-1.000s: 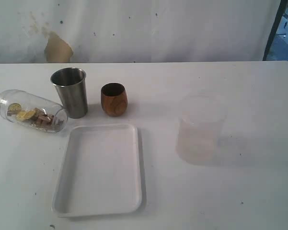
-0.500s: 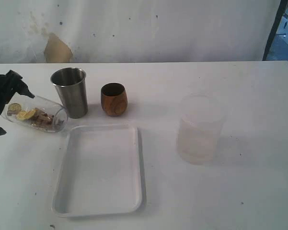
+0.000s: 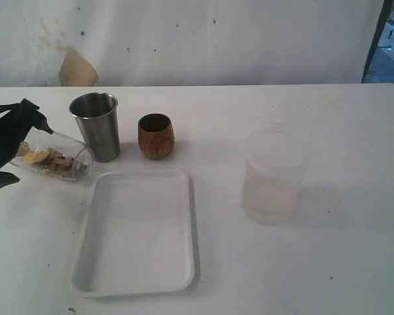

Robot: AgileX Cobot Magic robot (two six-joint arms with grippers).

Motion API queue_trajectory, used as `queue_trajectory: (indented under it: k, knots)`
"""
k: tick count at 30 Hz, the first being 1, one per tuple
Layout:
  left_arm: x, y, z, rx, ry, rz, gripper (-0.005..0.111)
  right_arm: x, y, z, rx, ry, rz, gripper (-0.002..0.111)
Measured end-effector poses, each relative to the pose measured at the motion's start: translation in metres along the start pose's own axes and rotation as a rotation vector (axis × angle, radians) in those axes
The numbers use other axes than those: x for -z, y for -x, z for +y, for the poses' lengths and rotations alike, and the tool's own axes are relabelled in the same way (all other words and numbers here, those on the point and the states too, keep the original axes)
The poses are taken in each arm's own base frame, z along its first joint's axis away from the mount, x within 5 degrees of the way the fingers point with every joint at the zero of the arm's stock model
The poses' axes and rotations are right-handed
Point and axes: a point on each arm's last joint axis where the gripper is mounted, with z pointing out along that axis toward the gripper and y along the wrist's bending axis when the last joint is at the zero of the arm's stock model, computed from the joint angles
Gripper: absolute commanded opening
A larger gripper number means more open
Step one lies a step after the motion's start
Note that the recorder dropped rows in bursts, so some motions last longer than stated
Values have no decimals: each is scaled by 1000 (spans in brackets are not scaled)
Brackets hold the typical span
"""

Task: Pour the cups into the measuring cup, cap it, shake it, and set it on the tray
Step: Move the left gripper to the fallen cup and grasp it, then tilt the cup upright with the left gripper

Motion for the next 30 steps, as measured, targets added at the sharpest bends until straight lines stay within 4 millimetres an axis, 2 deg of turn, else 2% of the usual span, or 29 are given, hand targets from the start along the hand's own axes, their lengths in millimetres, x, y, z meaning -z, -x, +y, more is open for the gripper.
queue_trajectory:
  k: [4,8,12,19,30]
  knots:
    - [-5,5,1,9,4,-52,105,0,0,0,0,0,0,0]
    - [-20,9,2,17,17,-55,105,0,0,0,0,0,0,0]
    - [-36,7,10,24,53,-44,105,0,0,0,-2,0,0,0]
    - [-44,9,13,29,65,-64,105,0,0,0,-2,0,0,0]
    - [-46,10,13,-23,68,-72,105,0,0,0,-2,0,0,0]
